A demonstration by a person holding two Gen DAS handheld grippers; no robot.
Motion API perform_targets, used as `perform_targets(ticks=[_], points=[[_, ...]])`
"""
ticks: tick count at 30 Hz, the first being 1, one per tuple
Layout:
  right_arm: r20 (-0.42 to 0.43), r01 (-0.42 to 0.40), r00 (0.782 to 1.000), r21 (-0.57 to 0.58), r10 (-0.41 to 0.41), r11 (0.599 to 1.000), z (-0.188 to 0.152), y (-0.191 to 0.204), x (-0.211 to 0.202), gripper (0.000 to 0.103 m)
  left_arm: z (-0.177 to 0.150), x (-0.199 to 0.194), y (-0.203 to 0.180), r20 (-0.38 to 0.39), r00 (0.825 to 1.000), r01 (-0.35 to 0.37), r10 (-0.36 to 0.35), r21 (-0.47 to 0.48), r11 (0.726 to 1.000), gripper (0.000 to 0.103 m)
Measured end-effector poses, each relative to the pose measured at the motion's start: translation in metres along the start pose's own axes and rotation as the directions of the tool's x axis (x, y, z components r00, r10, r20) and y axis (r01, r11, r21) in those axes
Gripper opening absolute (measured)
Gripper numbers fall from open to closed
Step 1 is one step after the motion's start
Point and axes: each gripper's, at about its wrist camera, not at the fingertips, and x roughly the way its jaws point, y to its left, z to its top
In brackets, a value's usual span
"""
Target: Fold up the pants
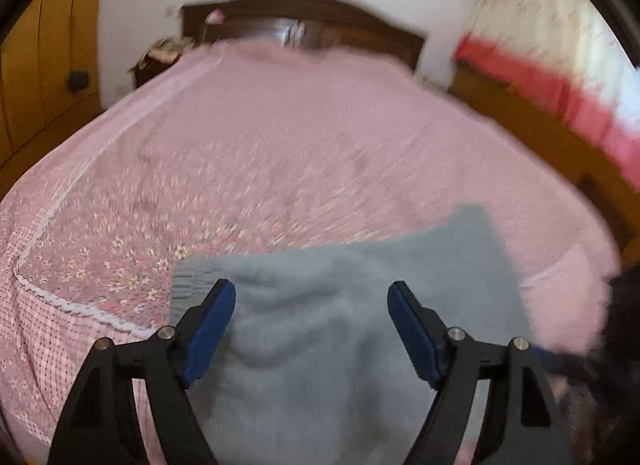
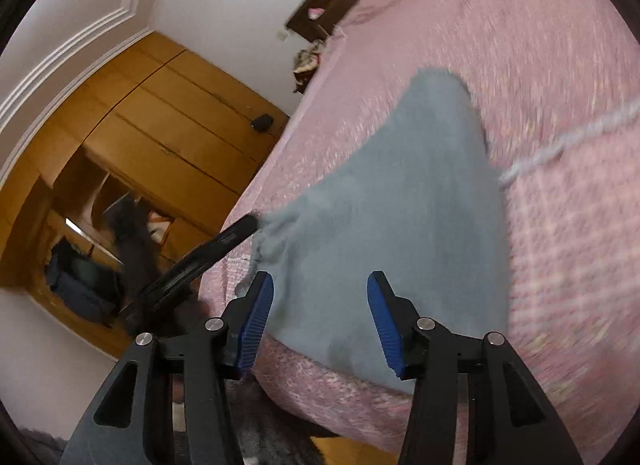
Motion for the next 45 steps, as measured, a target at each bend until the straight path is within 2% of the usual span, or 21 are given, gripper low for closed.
perform_targets(ticks=[2, 4, 6, 8, 9, 11, 12, 14, 15, 17, 19, 20, 22, 25, 27, 32, 36, 40, 42, 43, 45], points=[[-0.008, -0.006, 1.000, -0.009, 0.006, 1.000, -0.008, 0.005, 0.003, 0.051, -0.002, 0.027, 0.003, -0.042, 0.997, -0.071, 0.071, 0.016, 0.997, 0.082], [-0.001, 0.014, 1.000, -0.026, -0.014, 1.000, -0.009, 0.006, 0.001, 0.051, -0.009, 0.038, 0.000, -0.032, 0.990, -0.136, 0.139, 0.074, 0.988, 0.082], [0.012, 0.041, 0.999, -0.012, -0.041, 0.999, -0.009, 0.005, -0.001, 0.051, -0.014, 0.033, -0.007, -0.005, 0.987, -0.159, 0.161, 0.132, 0.978, 0.082], [0.011, 0.017, 1.000, 0.000, -0.017, 1.000, -0.007, 0.004, 0.002, 0.051, -0.017, 0.019, -0.018, 0.012, 0.982, -0.186, 0.187, 0.157, 0.970, 0.081], [0.020, 0.006, 1.000, -0.007, -0.005, 1.000, -0.007, 0.003, -0.002, 0.051, -0.017, 0.010, -0.022, 0.033, 0.982, -0.188, 0.185, 0.157, 0.970, 0.081], [0.041, -0.009, 0.999, -0.026, 0.011, 1.000, -0.006, 0.008, 0.002, 0.051, -0.019, -0.011, -0.032, 0.092, 0.992, -0.104, 0.091, 0.140, 0.985, 0.081], [0.049, -0.014, 0.999, -0.030, 0.015, 0.999, -0.006, 0.010, 0.003, 0.051, -0.018, -0.015, -0.038, 0.095, 0.994, -0.065, 0.051, 0.143, 0.988, 0.081], [0.056, -0.013, 0.998, -0.031, 0.014, 0.999, -0.005, 0.009, 0.008, 0.051, -0.018, -0.014, -0.054, 0.084, 0.996, 0.010, -0.025, 0.170, 0.985, 0.073], [0.051, -0.003, 0.999, -0.027, 0.004, 1.000, -0.008, 0.006, 0.009, 0.051, -0.016, -0.008, -0.057, 0.068, 0.997, 0.016, -0.029, 0.178, 0.984, 0.065], [0.036, 0.014, 0.999, -0.010, -0.013, 1.000, -0.008, 0.001, 0.014, 0.051, -0.013, 0.017, -0.058, 0.004, 1.000, 0.013, -0.014, 0.180, 0.984, 0.062], [0.036, -0.004, 0.999, 0.022, 0.004, 1.000, -0.009, -0.005, 0.012, 0.051, -0.017, 0.038, -0.051, -0.044, 0.999, 0.026, -0.020, 0.142, 0.990, 0.062], [0.043, -0.013, 0.999, 0.031, 0.011, 0.999, -0.010, -0.008, 0.007, 0.050, -0.018, 0.041, -0.047, -0.032, 0.999, 0.036, -0.032, 0.128, 0.991, 0.062], [0.061, -0.007, 0.998, 0.037, 0.005, 0.999, -0.011, -0.012, 0.000, 0.050, -0.018, 0.038, -0.045, -0.010, 1.000, 0.007, -0.006, 0.150, 0.989, 0.062], [0.078, -0.011, 0.997, 0.079, 0.005, 0.997, -0.014, -0.024, -0.003, 0.048, -0.015, 0.028, -0.040, 0.043, 0.993, -0.113, 0.108, 0.156, 0.981, 0.065], [0.079, -0.001, 0.997, 0.085, -0.006, 0.996, -0.018, -0.028, -0.004, 0.045, -0.013, 0.027, -0.031, 0.037, 0.993, -0.119, 0.115, 0.145, 0.982, 0.065], [0.064, -0.006, 0.998, 0.079, 0.001, 0.997, -0.021, -0.024, -0.013, 0.044, -0.015, 0.009, -0.018, 0.042, 0.990, -0.142, 0.138, 0.130, 0.981, 0.065], [0.085, 0.005, 0.996, 0.053, -0.010, 0.999, -0.005, -0.016, -0.039, 0.044, -0.028, -0.009, -0.008, 0.039, 0.989, -0.145, 0.141, 0.144, 0.979, 0.069], [0.072, 0.034, 0.997, 0.049, -0.037, 0.998, 0.029, -0.027, -0.068, 0.046, -0.039, -0.005, 0.007, 0.029, 0.989, -0.146, 0.143, 0.128, 0.981, 0.072], [0.032, 0.027, 0.999, 0.094, -0.030, 0.995, 0.046, -0.045, -0.073, 0.054, -0.041, -0.006, 0.013, 0.032, 0.990, -0.138, 0.136, 0.104, 0.985, 0.073], [-0.010, 0.004, 1.000, 0.158, -0.003, 0.987, 0.058, -0.063, -0.070, 0.055, -0.042, -0.006, 0.015, 0.038, 0.991, -0.130, 0.127, 0.089, 0.988, 0.074], [-0.025, -0.019, 0.999, 0.207, 0.025, 0.978, 0.070, -0.081, -0.068, 0.055, -0.043, -0.005, 0.018, 0.044, 0.992, -0.121, 0.118, 0.074, 0.990, 0.075]])
